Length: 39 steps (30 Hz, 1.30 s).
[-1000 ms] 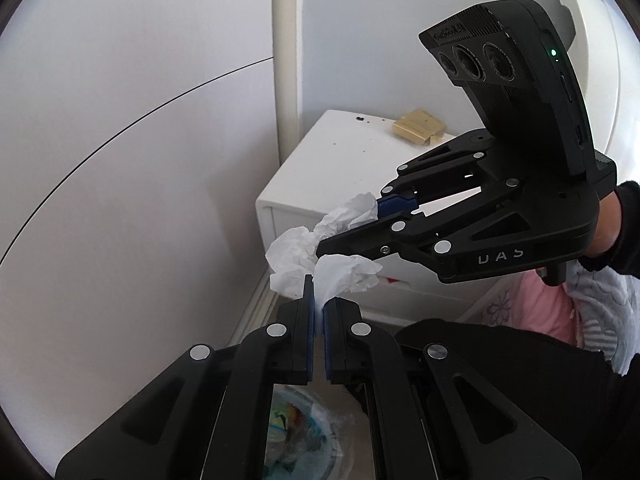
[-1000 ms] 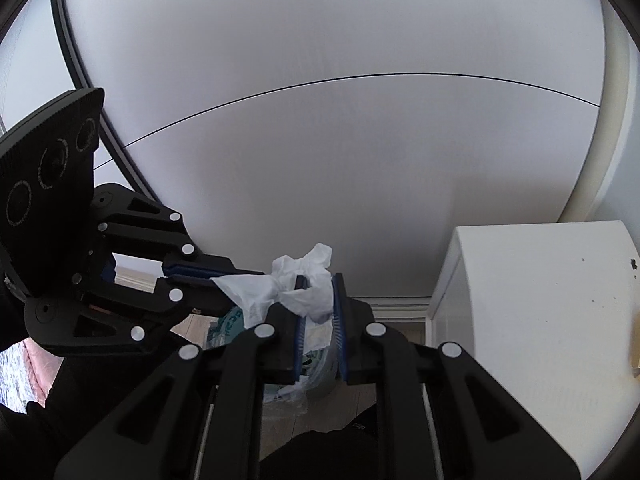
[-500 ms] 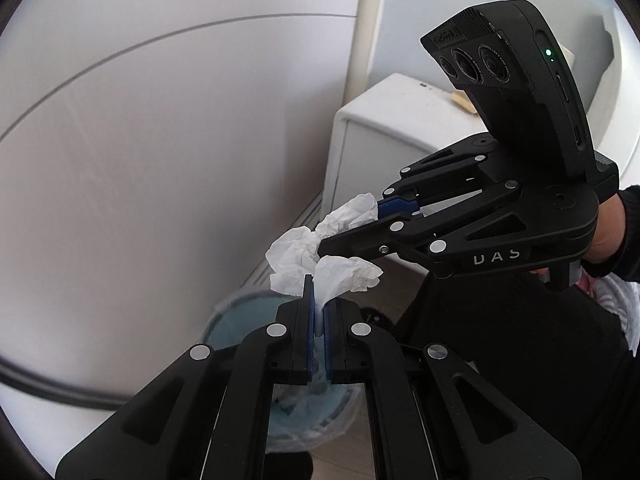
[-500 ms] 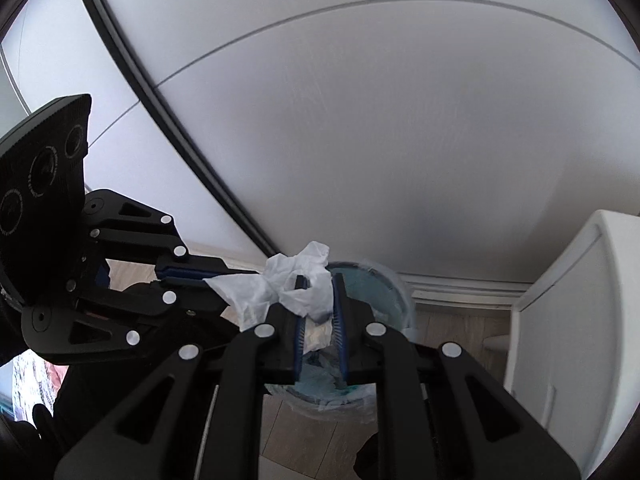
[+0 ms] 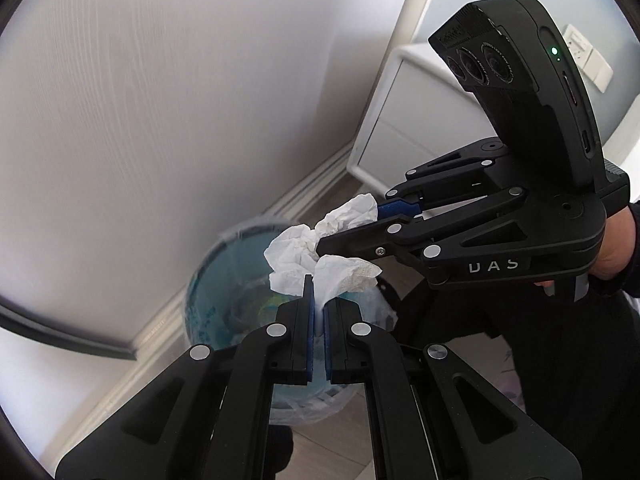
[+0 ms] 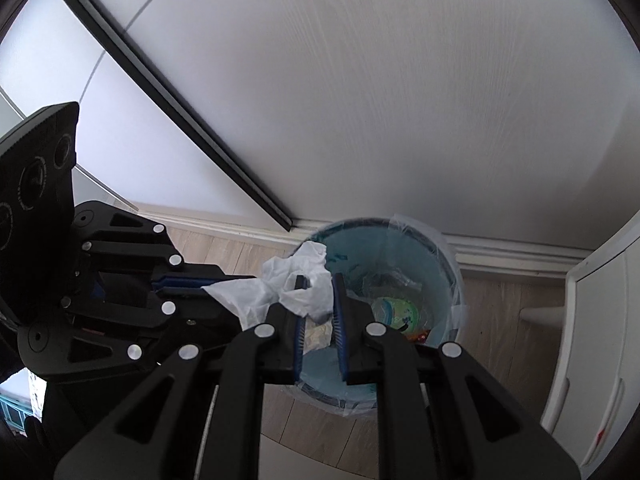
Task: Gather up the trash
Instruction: 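Open both tools to drop the tissue into the bin, then move both tools back toward the gold box on the nightstand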
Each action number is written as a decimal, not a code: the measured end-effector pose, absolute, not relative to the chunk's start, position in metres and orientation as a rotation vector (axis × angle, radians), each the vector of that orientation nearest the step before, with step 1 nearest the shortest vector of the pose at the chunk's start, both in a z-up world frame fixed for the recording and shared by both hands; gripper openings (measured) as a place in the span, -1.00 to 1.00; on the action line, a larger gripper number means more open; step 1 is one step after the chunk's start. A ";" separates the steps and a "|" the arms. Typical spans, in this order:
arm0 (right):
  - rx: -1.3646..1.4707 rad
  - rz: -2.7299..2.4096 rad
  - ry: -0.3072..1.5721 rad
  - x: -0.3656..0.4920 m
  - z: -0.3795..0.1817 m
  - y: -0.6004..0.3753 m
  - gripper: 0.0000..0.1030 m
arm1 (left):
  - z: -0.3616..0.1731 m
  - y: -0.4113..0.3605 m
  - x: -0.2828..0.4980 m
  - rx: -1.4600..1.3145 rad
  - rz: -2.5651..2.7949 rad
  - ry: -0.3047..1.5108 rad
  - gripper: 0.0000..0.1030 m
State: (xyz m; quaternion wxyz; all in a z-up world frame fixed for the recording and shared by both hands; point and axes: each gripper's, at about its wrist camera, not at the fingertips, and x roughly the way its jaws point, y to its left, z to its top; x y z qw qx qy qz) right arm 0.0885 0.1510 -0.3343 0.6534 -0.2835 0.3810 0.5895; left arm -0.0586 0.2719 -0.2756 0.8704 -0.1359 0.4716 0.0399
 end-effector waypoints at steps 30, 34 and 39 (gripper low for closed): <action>-0.623 1.178 0.945 0.140 -0.415 0.190 0.82 | -0.372 0.301 -0.060 -0.373 0.083 1.117 0.89; -0.610 1.173 0.897 0.137 -0.391 0.181 0.85 | -0.359 0.297 -0.059 -0.329 0.087 1.101 0.89; -0.587 1.174 0.854 0.132 -0.366 0.166 0.85 | -0.336 0.292 -0.057 -0.304 0.084 1.071 0.89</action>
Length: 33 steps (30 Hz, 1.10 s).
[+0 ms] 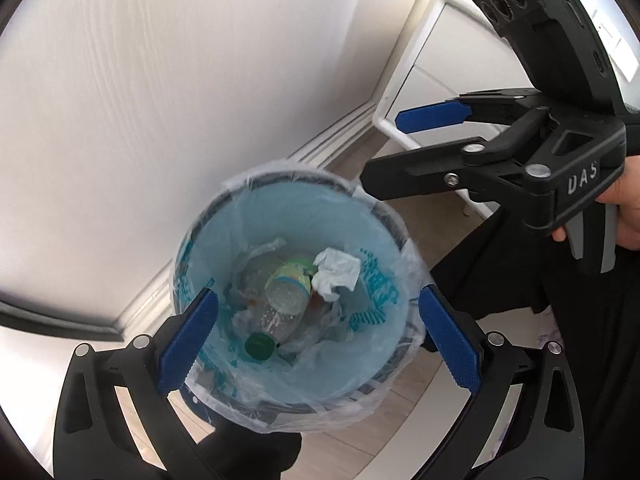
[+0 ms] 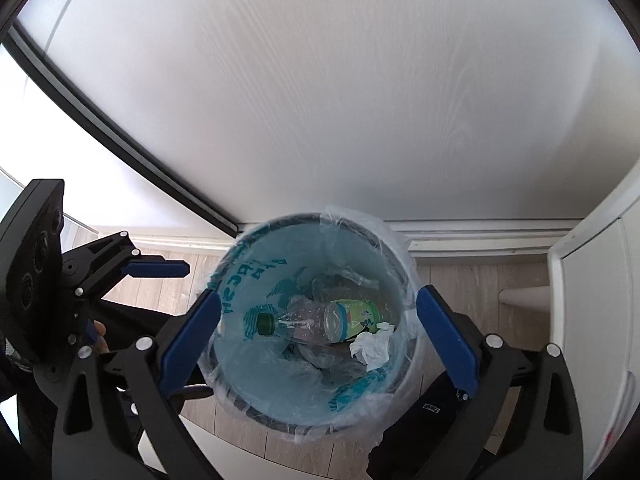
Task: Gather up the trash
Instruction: 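Move both tools back toward the gold box on the nightstand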
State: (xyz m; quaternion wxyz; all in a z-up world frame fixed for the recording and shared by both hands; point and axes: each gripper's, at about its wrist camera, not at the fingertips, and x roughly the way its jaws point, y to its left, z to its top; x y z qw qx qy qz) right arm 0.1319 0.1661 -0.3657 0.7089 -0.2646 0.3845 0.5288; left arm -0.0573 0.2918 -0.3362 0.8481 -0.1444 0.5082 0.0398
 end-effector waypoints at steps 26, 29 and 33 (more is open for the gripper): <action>-0.255 0.828 0.465 0.178 -0.184 -0.100 0.85 | -0.163 0.177 0.056 0.035 -0.146 0.828 0.89; -0.215 0.753 0.452 0.194 -0.173 -0.139 0.85 | -0.148 0.158 0.079 0.073 -0.195 0.804 0.89; -0.185 0.671 0.427 0.212 -0.160 -0.180 0.85 | -0.132 0.132 0.111 0.109 -0.253 0.784 0.89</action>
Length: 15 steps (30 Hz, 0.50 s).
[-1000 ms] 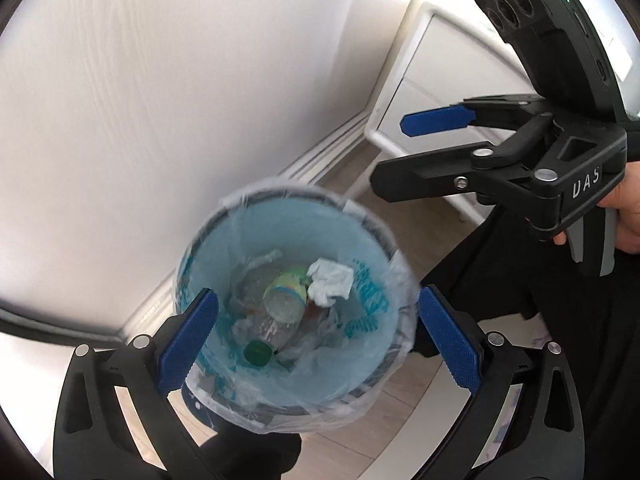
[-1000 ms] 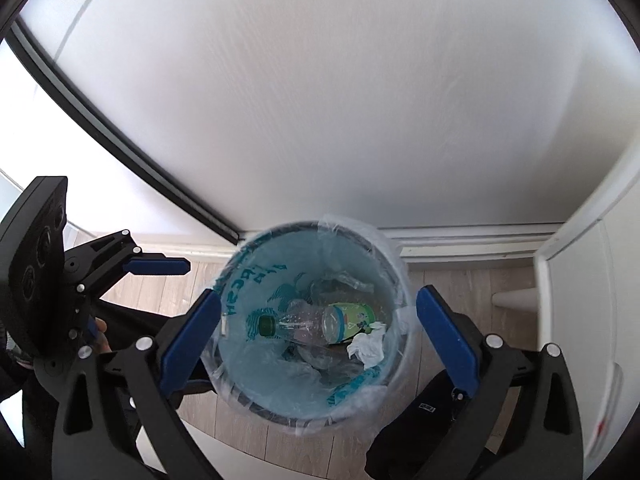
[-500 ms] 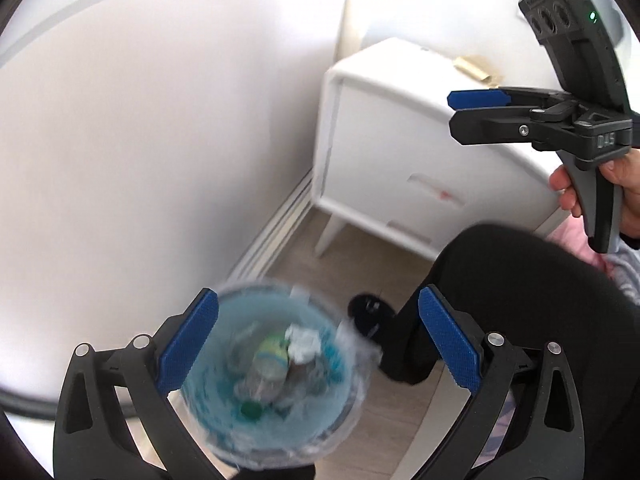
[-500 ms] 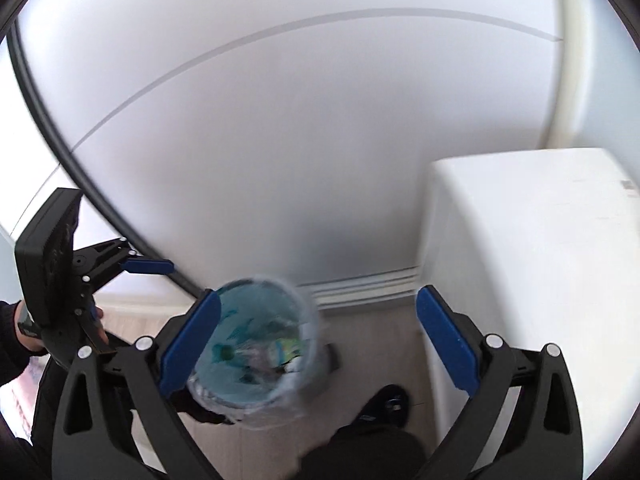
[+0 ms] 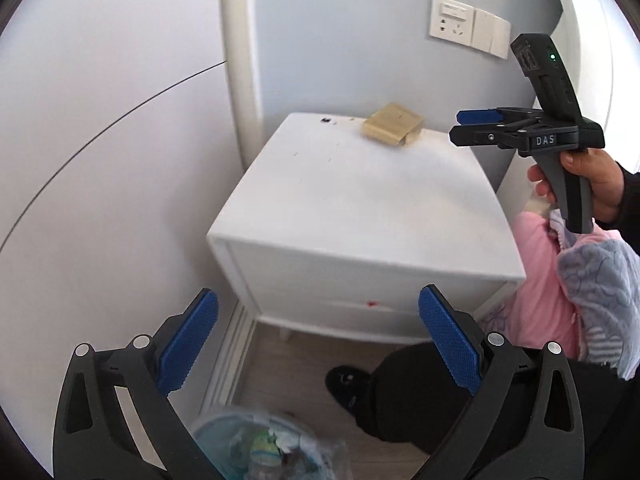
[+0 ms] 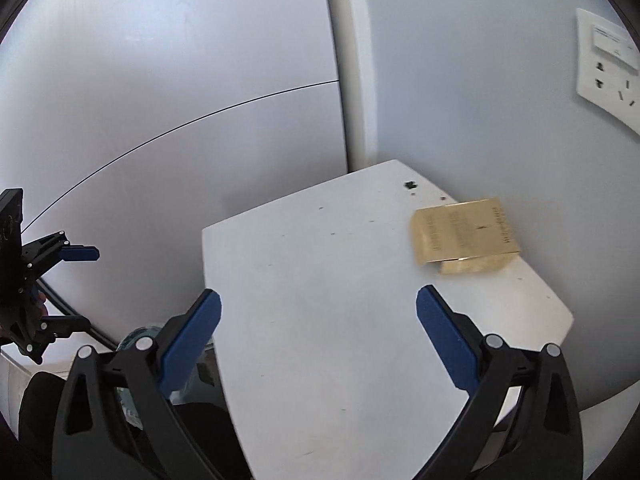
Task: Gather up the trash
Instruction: 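Move both tools back toward the gold box on the nightstand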
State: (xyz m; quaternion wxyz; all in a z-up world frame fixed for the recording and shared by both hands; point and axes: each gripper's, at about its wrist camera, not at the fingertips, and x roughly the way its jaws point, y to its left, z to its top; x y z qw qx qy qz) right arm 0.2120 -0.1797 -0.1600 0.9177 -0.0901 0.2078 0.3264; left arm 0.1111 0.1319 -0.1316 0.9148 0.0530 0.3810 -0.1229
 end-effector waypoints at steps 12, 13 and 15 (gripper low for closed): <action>-0.164 0.600 0.424 0.264 -0.149 -0.249 0.85 | -0.102 0.047 0.209 0.251 -0.445 0.728 0.89; -0.159 0.600 0.430 0.270 -0.151 -0.252 0.85 | -0.103 0.040 0.219 0.261 -0.457 0.725 0.89; -0.153 0.603 0.445 0.282 -0.154 -0.254 0.85 | -0.105 0.029 0.237 0.275 -0.484 0.724 0.89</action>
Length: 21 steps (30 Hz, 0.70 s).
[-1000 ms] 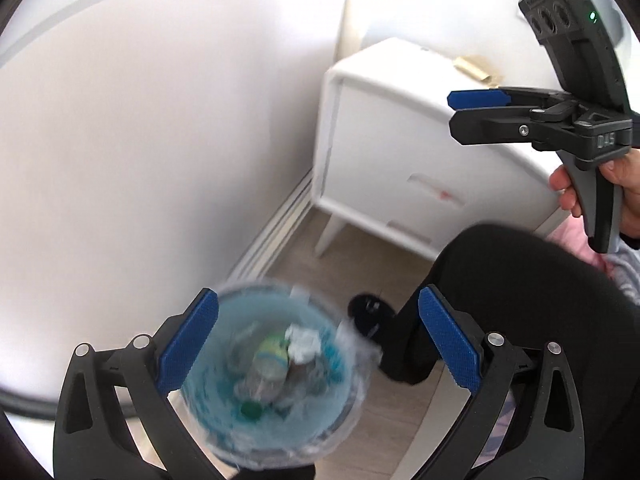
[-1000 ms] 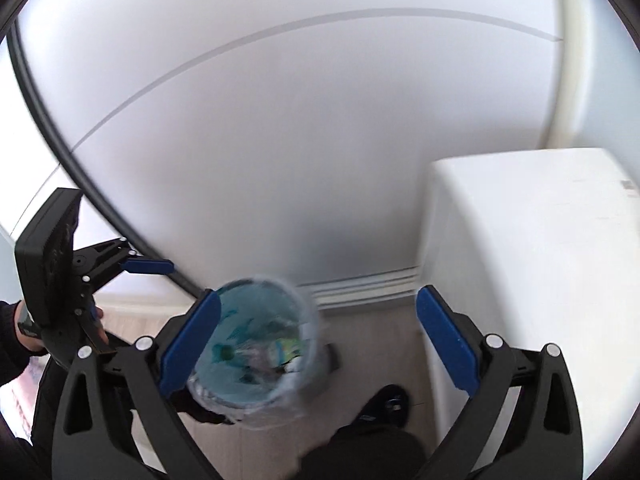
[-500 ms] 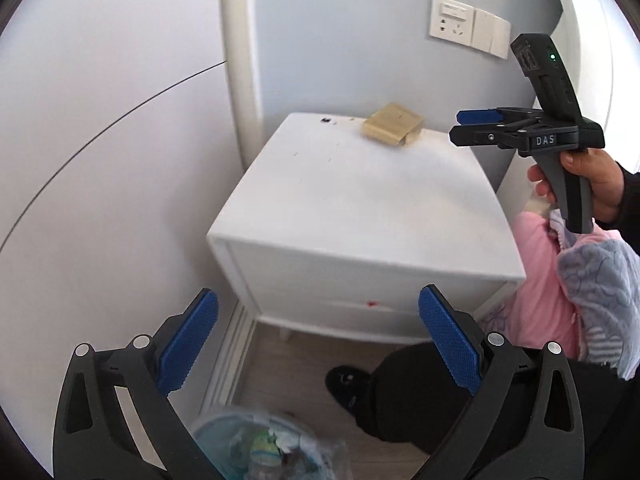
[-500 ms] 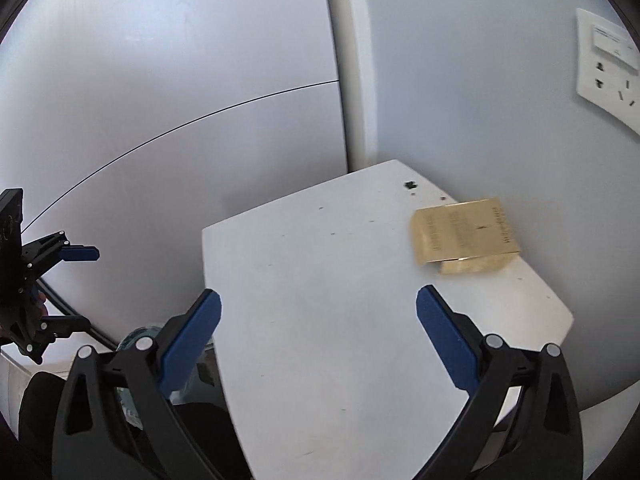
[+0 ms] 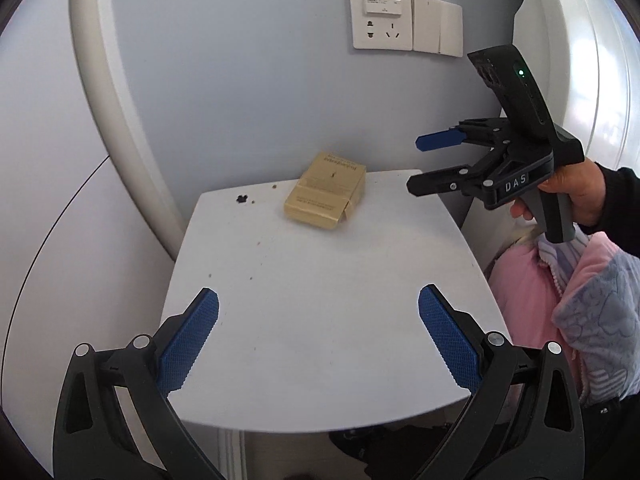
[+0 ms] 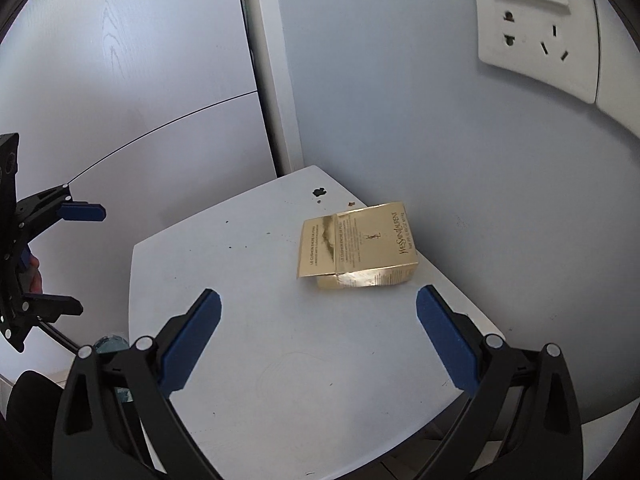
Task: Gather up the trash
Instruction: 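Move both tools back toward the gold box on the nightstand, then close the left tool on the gold box while the right tool clamps its side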
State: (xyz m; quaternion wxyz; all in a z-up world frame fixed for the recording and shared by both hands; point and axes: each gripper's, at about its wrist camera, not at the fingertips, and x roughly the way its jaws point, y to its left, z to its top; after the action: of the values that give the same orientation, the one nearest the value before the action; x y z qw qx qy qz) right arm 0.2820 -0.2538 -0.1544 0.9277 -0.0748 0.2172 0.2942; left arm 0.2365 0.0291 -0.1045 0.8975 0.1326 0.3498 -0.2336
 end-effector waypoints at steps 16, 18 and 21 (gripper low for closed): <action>-0.186 0.581 0.495 0.344 -0.172 -0.271 0.85 | -0.154 -0.023 0.361 0.391 -0.645 0.765 0.89; -0.187 0.580 0.505 0.349 -0.175 -0.274 0.85 | -0.159 -0.028 0.368 0.401 -0.662 0.759 0.89; -0.185 0.591 0.512 0.355 -0.178 -0.278 0.85 | -0.166 -0.035 0.382 0.411 -0.680 0.754 0.89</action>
State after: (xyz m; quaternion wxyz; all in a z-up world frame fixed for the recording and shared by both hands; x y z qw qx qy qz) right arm 0.3551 -0.2784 -0.1781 0.9204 -0.0899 0.2493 0.2875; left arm 0.3816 -0.0350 -0.1657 0.8538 0.1952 0.3582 -0.3235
